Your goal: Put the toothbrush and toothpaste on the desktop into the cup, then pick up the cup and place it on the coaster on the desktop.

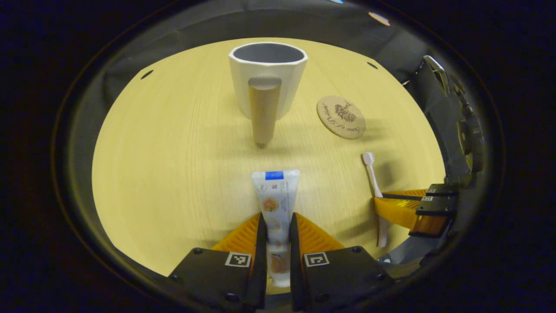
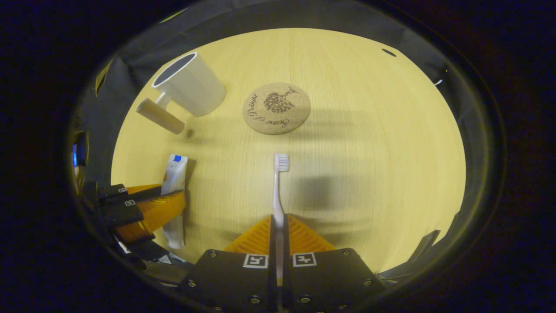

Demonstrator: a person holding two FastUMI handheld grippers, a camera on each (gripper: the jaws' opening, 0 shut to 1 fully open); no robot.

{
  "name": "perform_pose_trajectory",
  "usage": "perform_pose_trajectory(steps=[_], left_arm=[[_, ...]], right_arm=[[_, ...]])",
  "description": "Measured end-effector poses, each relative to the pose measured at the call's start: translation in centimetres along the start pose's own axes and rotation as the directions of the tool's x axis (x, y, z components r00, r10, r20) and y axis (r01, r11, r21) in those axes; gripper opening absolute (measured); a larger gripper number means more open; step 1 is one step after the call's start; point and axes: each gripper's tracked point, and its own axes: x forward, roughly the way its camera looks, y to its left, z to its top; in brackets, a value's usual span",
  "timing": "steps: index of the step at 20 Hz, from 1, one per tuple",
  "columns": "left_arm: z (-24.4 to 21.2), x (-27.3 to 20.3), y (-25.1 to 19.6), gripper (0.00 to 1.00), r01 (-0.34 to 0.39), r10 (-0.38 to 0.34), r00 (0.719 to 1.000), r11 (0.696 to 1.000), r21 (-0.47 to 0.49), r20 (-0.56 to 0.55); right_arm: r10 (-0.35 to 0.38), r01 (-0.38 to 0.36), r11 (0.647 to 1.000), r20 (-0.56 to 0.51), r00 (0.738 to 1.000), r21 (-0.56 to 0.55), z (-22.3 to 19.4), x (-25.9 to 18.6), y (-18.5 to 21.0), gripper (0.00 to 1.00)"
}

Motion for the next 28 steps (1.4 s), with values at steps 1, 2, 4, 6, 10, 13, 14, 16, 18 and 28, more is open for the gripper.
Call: perform_pose_trajectory(steps=[1,2,4,6,10,13,14,16,18,28], left_arm=[[0.2,-0.3,0.1,0.3,0.005,-0.005,1.0,1.0,-0.012,0.019],[0.3,-0.6,0.1,0.29,0.01,-0.009,0.999,1.0,-0.023,0.036],[0.8,-1.6,0.2,0.29,0.022,-0.019,0.997,0.999,-0.049,0.076],[1.3,-2.4,0.5,0.29,0.023,-0.016,0.993,0.998,-0.062,0.117],[2.4,-4.8,1.2,0.3,0.024,-0.01,0.978,0.998,-0.066,0.207],[4.0,-5.9,1.9,0.19,0.028,-0.001,0.958,0.996,-0.089,0.287],[4.2,-6.3,2.1,0.18,0.037,-0.006,0.955,0.995,-0.097,0.298],[3.9,-7.0,2.7,0.19,0.035,0.006,0.944,0.992,-0.12,0.329],[4.4,-8.2,3.6,0.19,0.038,0.013,0.926,0.991,-0.13,0.377],[9.3,-16.1,8.9,0.19,0.045,0.041,0.752,0.993,-0.113,0.658]], right_arm=[[0.007,-0.007,1.0,0.027,1.0,0.001,0.4,-0.5,0.1,0.06],[0.013,-0.013,1.0,0.046,0.999,0.002,0.8,-0.9,0.2,0.06],[0.032,-0.033,0.999,0.095,0.995,0.002,1.7,-1.9,0.4,0.06],[0.061,-0.061,0.998,0.148,0.987,-0.003,2.7,-3.0,0.9,0.06],[0.088,-0.085,0.996,0.247,0.965,-0.022,4.6,-4.9,1.5,0.06],[0.11,-0.103,0.994,0.305,0.946,-0.04,5.7,-6.3,2.2,0.06],[0.116,-0.107,0.993,0.32,0.94,-0.046,6.1,-6.7,2.3,0.06],[0.119,-0.102,0.993,0.35,0.929,-0.066,6.7,-7.5,2.5,0.06],[0.12,-0.095,0.992,0.386,0.915,-0.083,7.4,-8.3,2.5,0.06],[0.167,-0.118,0.985,0.556,0.814,-0.124,12.3,-12.7,2.7,0.06]])
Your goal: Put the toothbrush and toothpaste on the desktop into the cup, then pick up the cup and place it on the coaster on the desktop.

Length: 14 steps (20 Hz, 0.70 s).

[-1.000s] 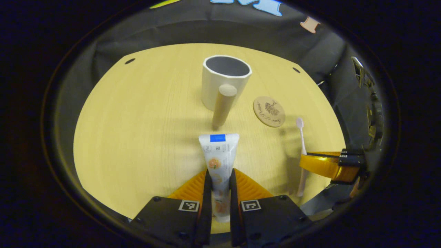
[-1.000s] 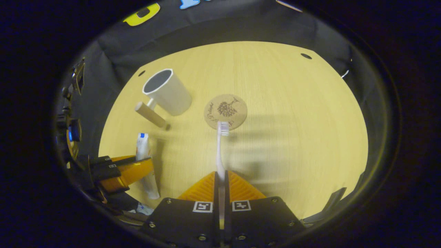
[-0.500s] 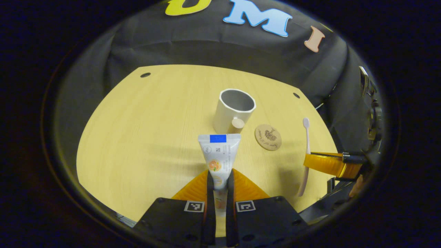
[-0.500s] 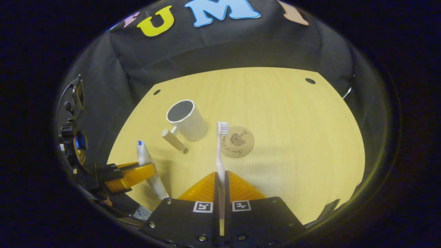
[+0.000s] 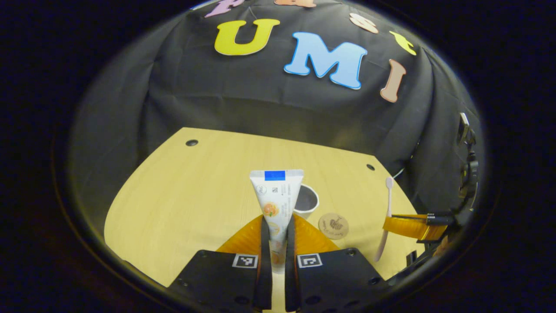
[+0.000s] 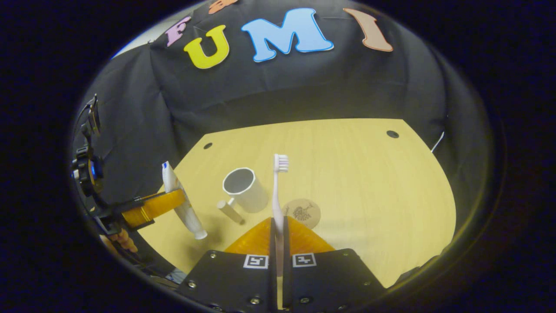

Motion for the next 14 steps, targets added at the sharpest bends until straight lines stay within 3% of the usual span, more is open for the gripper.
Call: perform_pose_trajectory(steps=[7,14], left_arm=[[4.2,1.4,-0.2,0.19,0.024,-0.03,0.985,0.999,0.04,0.17],[8.5,4.6,-3.6,0.18,0.108,-0.128,0.95,0.991,0.085,0.283]], right_arm=[[0.001,0.0,1.0,0.103,0.995,-0.015,3.1,-0.1,0.0,0.06],[-0.026,0.031,0.999,0.161,0.987,-0.023,4.4,0.1,-0.2,0.06]])
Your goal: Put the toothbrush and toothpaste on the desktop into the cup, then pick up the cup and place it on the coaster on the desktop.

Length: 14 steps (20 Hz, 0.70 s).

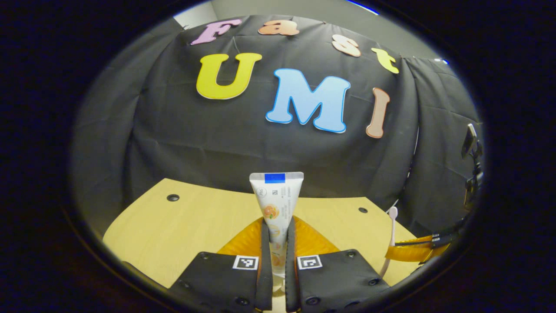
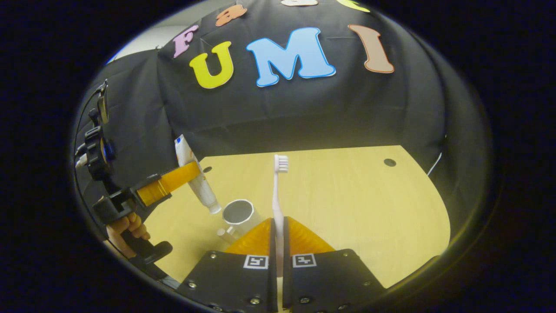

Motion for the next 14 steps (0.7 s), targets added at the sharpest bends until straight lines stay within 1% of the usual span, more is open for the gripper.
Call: perform_pose_trajectory(steps=[2,5,8,11,14], left_arm=[[-0.1,1.1,-0.7,0.18,0.022,-0.022,1.0,1.0,-0.016,-0.002],[-1.5,3.0,-1.2,0.18,0.046,-0.047,0.998,0.998,-0.043,-0.028],[-3.8,4.5,-1.1,0.18,0.037,-0.039,0.996,0.999,-0.025,-0.081],[-5.4,4.9,-1.5,0.17,0.041,-0.041,0.992,0.999,-0.002,-0.119],[-6.7,5.2,-1.2,0.22,0.033,-0.031,0.987,0.999,0.013,-0.156]], right_arm=[[-0.005,0.005,1.0,0.012,1.0,0.0,0.1,-0.1,0.1,0.06],[-0.008,0.008,1.0,0.018,1.0,0.0,0.4,-0.1,0.2,0.06],[-0.015,0.015,1.0,0.016,1.0,-0.003,0.2,-0.2,0.5,0.06],[-0.018,0.018,1.0,0.012,1.0,0.001,0.3,0.0,0.7,0.06],[-0.013,0.012,1.0,0.011,1.0,0.017,0.3,0.4,0.8,0.06]])
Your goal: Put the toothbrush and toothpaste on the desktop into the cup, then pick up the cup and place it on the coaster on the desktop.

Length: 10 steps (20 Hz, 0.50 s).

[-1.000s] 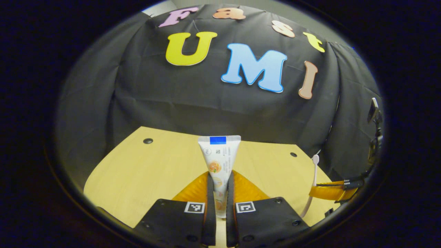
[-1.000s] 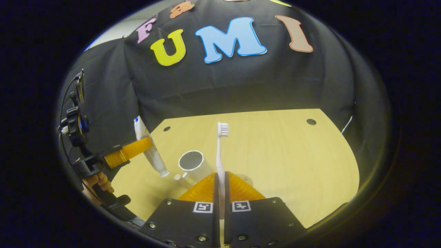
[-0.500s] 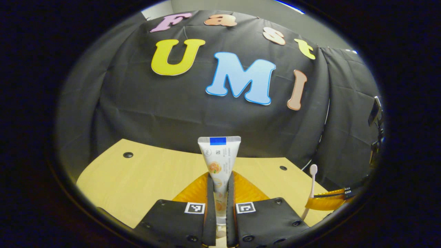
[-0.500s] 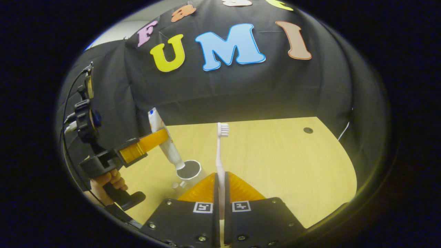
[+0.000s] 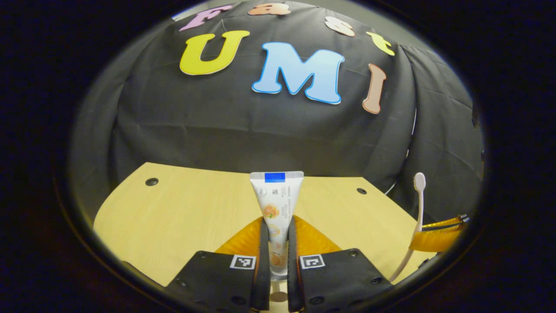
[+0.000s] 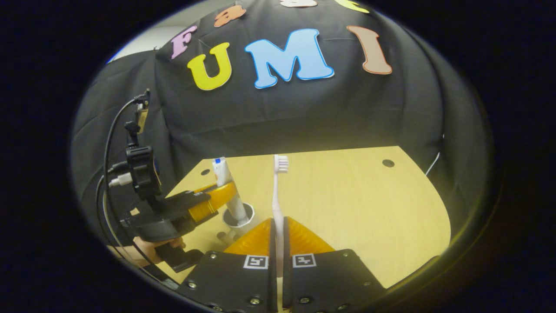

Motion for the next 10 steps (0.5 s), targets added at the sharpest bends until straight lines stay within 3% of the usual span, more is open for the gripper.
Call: perform_pose_trajectory(steps=[6,7,8,9,10], left_arm=[[-2.7,0.2,0.5,0.38,-0.006,0.005,0.995,1.0,-0.009,-0.098],[-3.3,0.2,0.6,0.34,-0.012,0.009,0.993,1.0,-0.018,-0.118],[-3.4,-0.1,0.7,0.37,-0.01,0.007,0.992,1.0,-0.028,-0.125],[-3.4,-0.2,0.6,0.5,-0.013,0.009,0.993,0.999,-0.03,-0.117],[-3.3,-0.4,0.5,0.54,-0.015,0.012,0.994,1.0,-0.027,-0.112]], right_arm=[[0.011,-0.011,1.0,-0.009,1.0,0.006,0.1,0.8,0.4,0.06],[0.013,-0.013,1.0,-0.008,1.0,0.005,0.0,0.8,0.4,0.06],[0.015,-0.015,1.0,-0.007,1.0,0.003,0.2,0.8,0.4,0.06],[0.017,-0.017,1.0,-0.007,1.0,0.001,0.2,0.9,0.5,0.06],[0.019,-0.019,1.0,-0.006,1.0,-0.001,0.3,1.1,0.5,0.06]])
